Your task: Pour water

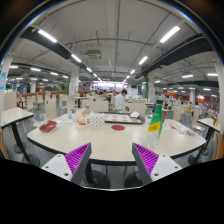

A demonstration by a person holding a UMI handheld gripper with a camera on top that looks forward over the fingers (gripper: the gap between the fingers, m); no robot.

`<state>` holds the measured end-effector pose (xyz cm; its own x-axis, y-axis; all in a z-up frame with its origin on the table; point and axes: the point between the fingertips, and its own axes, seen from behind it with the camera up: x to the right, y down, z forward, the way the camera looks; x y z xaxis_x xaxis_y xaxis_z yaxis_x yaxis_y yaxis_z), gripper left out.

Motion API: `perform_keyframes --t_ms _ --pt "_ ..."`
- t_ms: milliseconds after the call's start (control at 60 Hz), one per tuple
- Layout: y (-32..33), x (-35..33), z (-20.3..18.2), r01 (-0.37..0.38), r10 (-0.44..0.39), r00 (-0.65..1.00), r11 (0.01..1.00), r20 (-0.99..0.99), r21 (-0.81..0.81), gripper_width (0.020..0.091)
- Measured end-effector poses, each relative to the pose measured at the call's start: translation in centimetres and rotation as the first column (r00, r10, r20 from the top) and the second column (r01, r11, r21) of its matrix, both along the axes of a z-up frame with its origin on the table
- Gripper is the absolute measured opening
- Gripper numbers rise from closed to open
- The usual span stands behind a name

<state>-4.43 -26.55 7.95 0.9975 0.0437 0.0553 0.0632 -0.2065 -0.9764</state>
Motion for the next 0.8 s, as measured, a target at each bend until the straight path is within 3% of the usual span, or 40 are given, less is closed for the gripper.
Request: perform_keyframes --t_ms 133,217,500,717,783,800 --pt "-1.5 0.2 0.7 0.016 -0.016 0.999 1.0 -0.033 -0.012 0.0837" --pt "-1.3 3.7 1.1 0.031 -0.032 0.999 0.999 -0.042 -0.018 0.0837" --pt "6.2 16.2 2.4 0.205 -0.205 0.979 0.979 -0.023 -0.001 0.0842" --pt "15.0 18.2 0.5 0.178 -0.182 0.981 0.982 -0.062 -0.067 0.0842" --pt "17.2 18.6 -0.2 0.184 -0.188 0.981 0.981 -0.055 -0.069 0.0789" --pt "17.6 18.8 -0.7 0.191 -0.195 0.979 0.978 -0.055 -0.08 0.0723"
